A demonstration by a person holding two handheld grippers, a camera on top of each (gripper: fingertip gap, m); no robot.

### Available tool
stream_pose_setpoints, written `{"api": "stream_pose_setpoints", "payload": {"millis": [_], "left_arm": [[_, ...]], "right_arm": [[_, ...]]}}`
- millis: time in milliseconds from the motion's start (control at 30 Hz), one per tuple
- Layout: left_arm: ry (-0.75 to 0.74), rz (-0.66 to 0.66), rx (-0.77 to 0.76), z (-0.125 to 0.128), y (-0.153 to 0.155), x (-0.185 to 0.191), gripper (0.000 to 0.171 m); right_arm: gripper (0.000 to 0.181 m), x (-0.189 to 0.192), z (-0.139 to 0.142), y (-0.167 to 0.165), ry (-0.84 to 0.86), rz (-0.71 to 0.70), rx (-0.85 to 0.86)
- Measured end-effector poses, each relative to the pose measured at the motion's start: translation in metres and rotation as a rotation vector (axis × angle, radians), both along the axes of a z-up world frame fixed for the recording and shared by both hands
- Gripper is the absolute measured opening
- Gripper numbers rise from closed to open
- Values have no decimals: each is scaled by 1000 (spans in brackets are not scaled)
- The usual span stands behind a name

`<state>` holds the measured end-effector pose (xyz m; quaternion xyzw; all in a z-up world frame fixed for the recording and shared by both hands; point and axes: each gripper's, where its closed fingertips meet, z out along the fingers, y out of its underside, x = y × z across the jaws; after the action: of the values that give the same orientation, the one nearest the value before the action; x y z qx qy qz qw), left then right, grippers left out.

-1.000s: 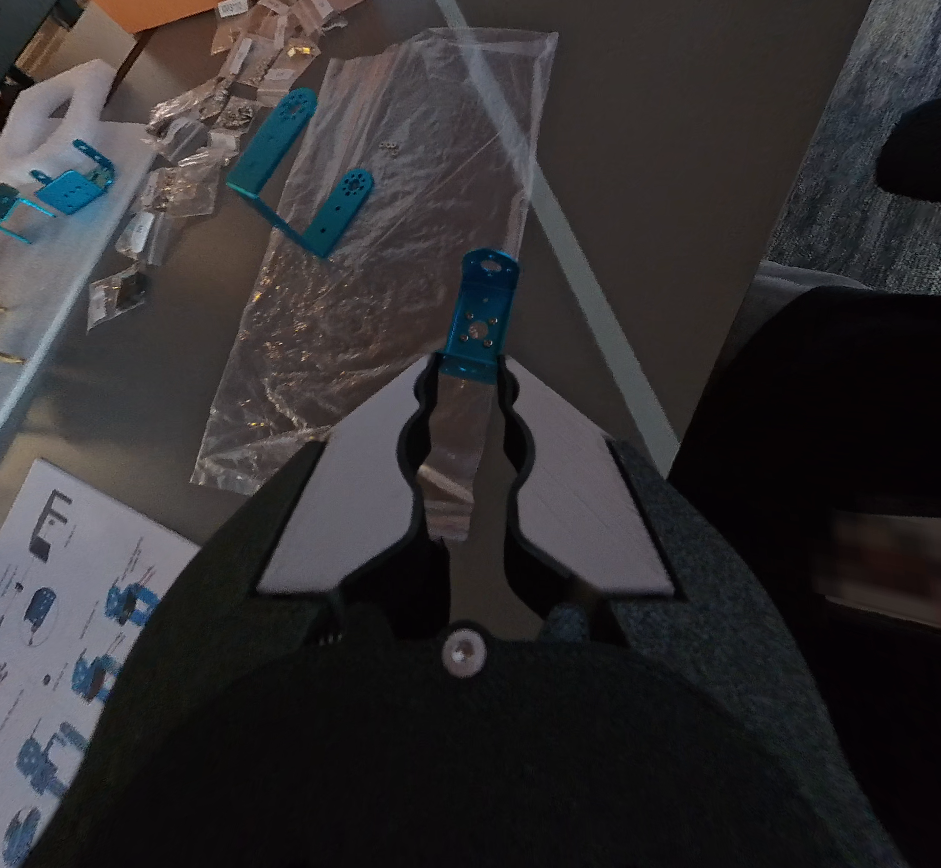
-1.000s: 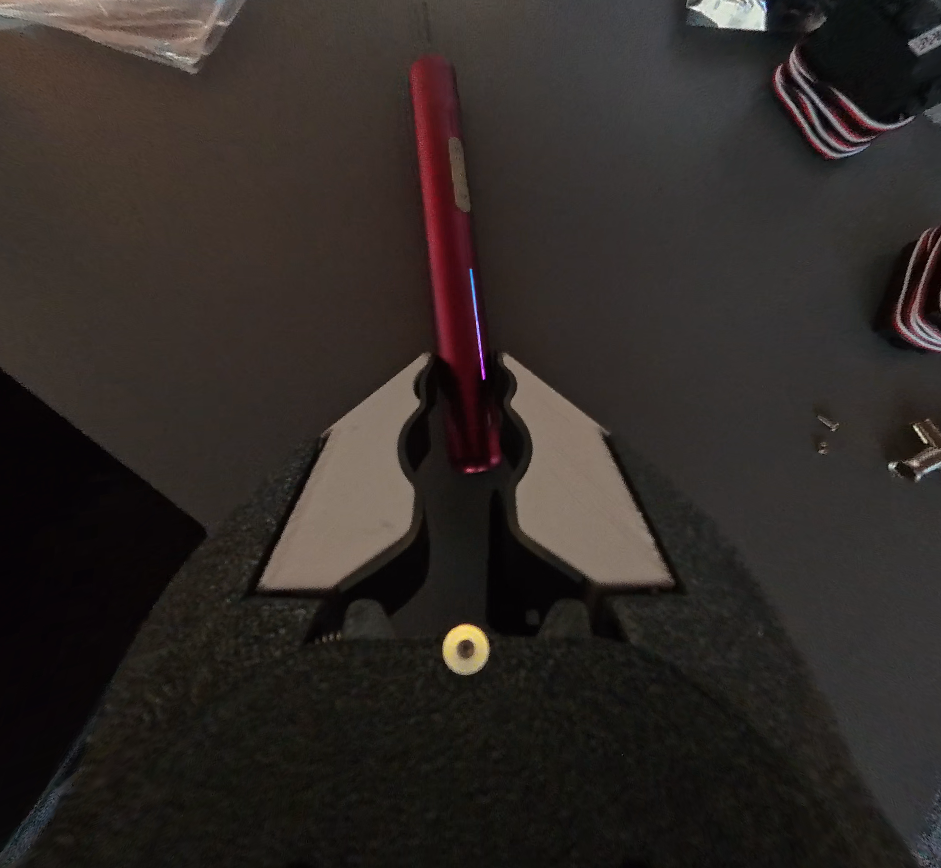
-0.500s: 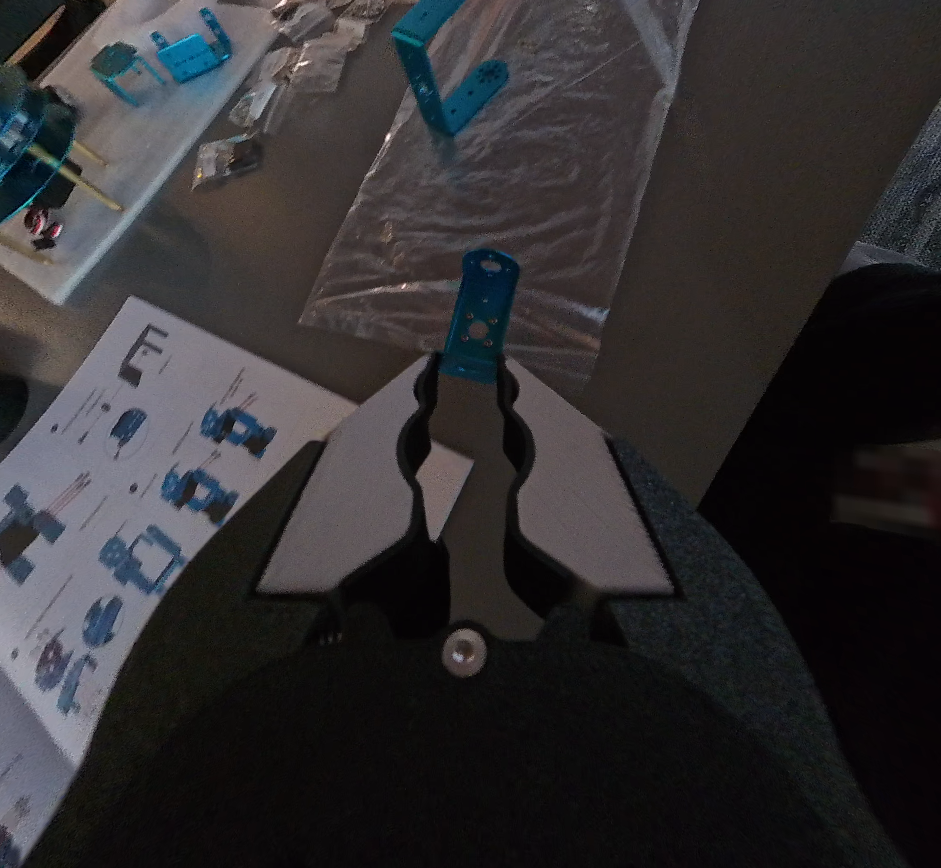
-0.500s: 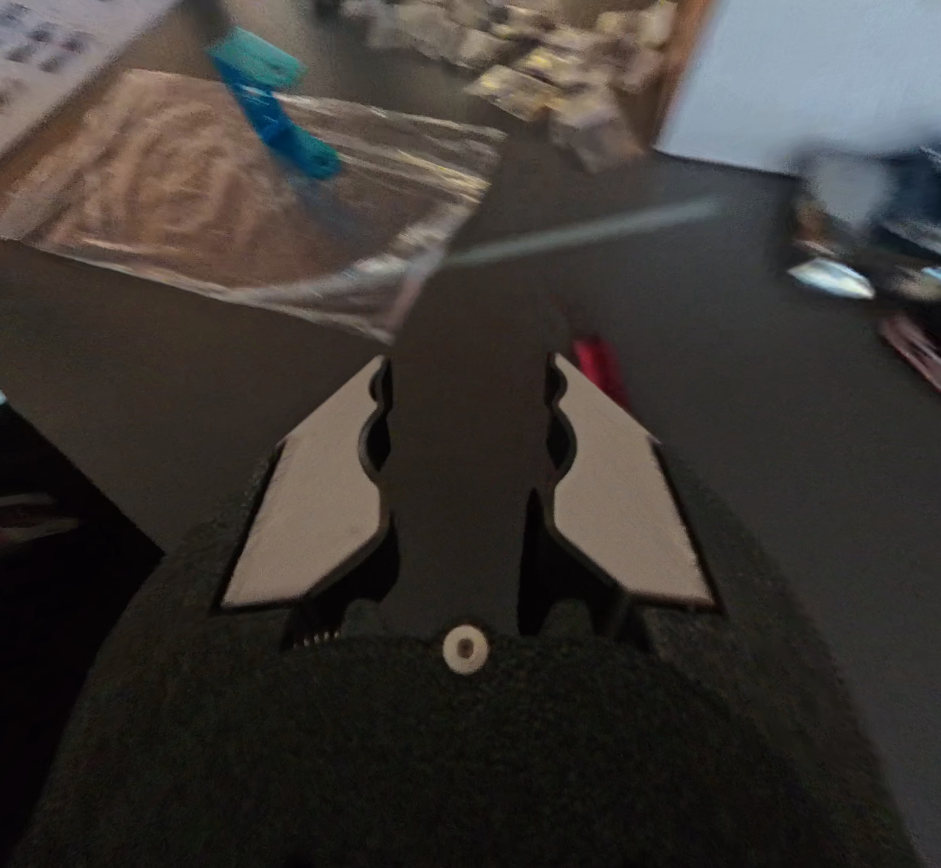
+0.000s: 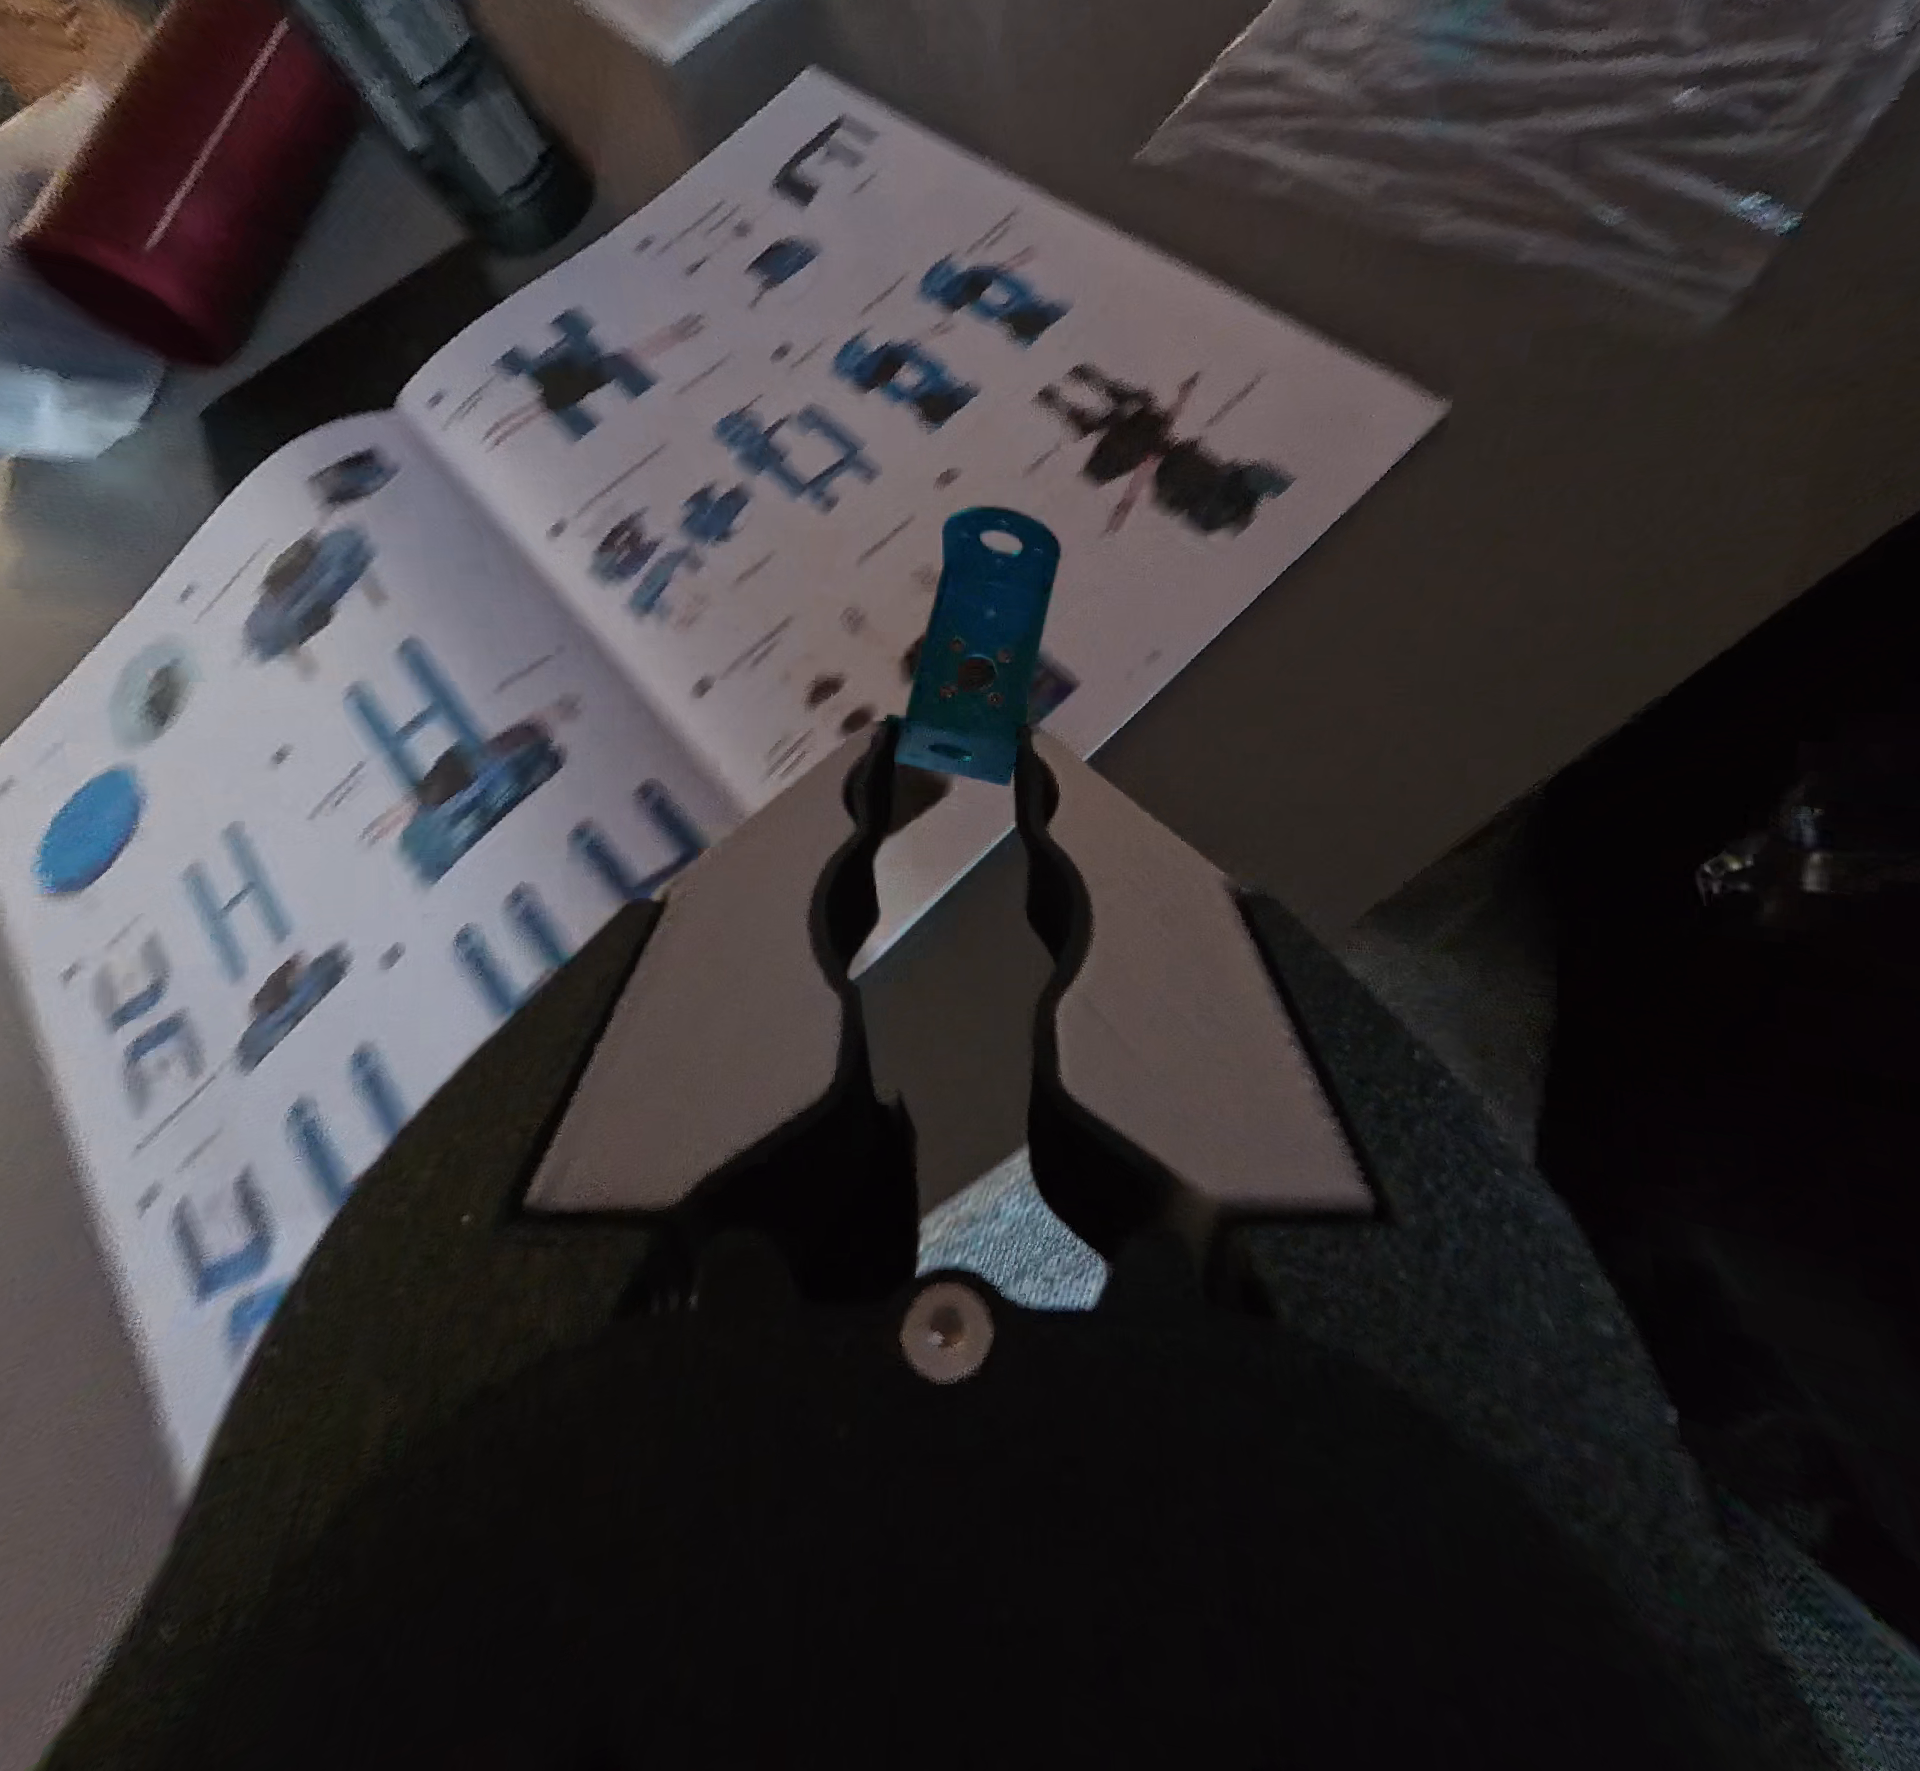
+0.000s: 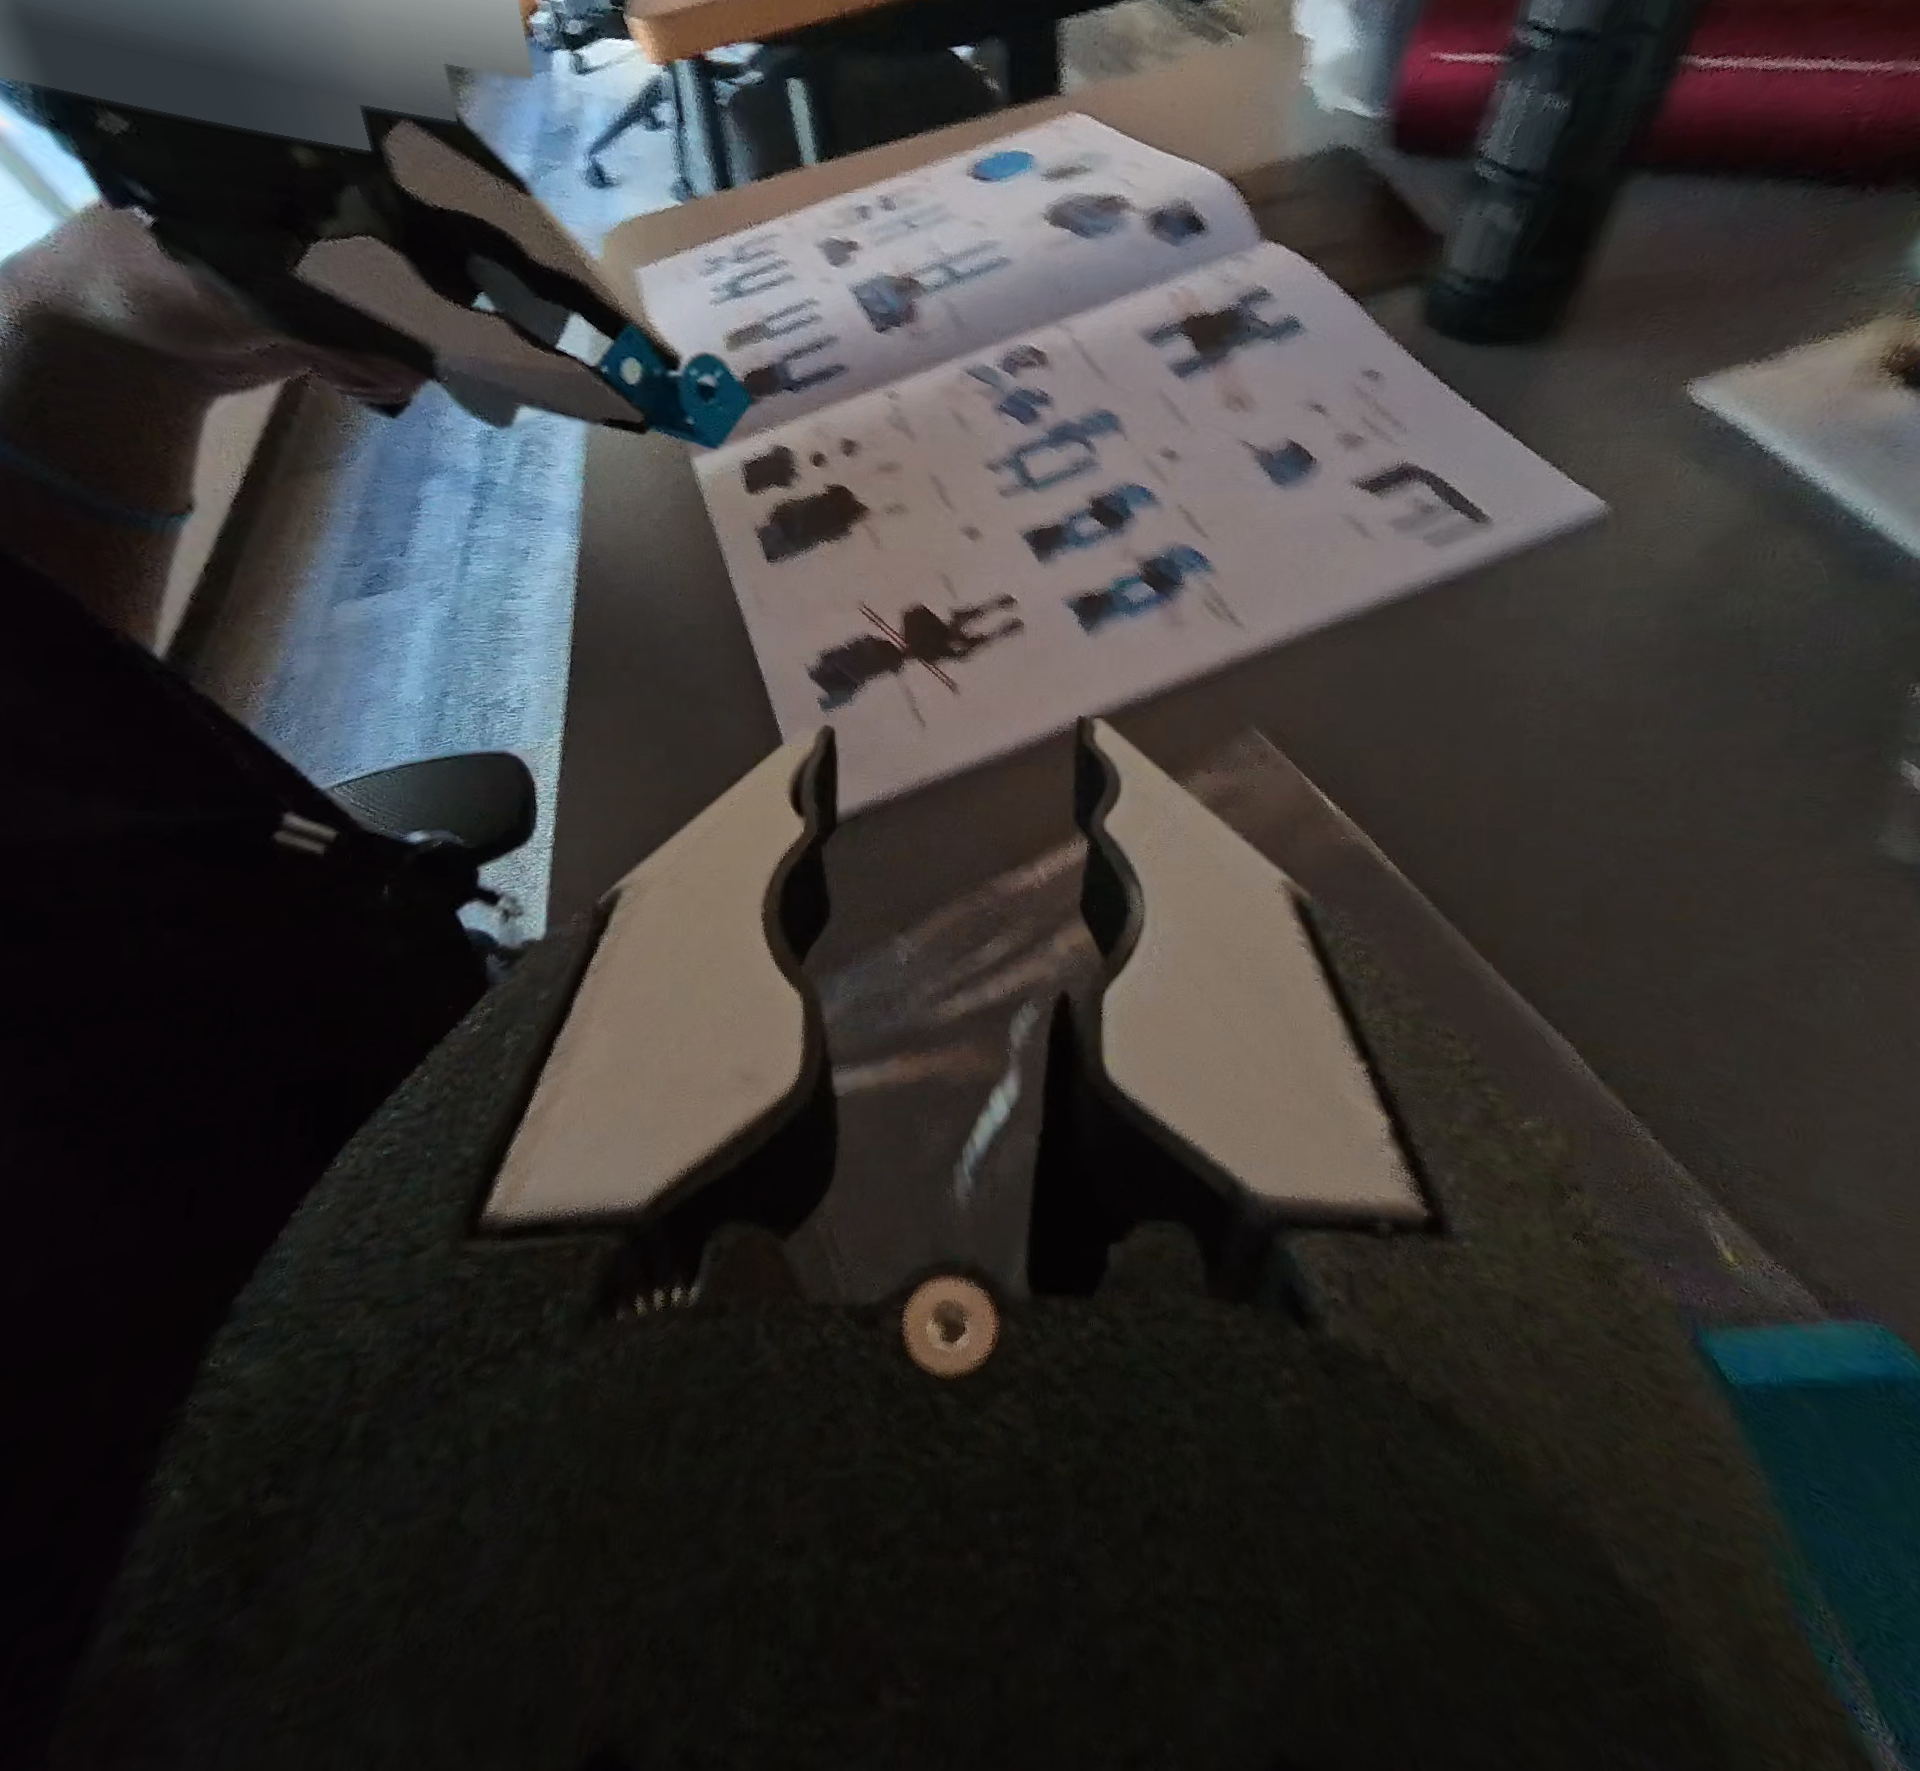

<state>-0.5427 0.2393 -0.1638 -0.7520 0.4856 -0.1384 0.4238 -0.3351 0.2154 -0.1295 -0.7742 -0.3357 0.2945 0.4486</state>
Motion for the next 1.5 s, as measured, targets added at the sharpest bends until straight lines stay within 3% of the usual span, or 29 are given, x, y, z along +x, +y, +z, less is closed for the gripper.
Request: {"api": "stream_pose_setpoints", "payload": {"millis": [233,400,567,867,1267,1500], "left_arm": [[94,162,-6,2,23,-100,22],[108,230,-21,-1,27,-145,22],[111,294,-27,-6,27,-175,22],[99,343,-26,-8,23,-196,22],[108,331,-16,-6,22,-185,22],[109,340,-21,-5,23,-189,22]], "right_arm": [[42,-94,-18,30,17,136,24],[41,-110,-19,44,-77,140,48],[40,-129,-25,48,-79,192,-34],[35,-150,-32,46,-138,251,-11],[35,-116,-28,39,-153,184,-34],[35,-116,-28,38,-148,175,-30]]}}
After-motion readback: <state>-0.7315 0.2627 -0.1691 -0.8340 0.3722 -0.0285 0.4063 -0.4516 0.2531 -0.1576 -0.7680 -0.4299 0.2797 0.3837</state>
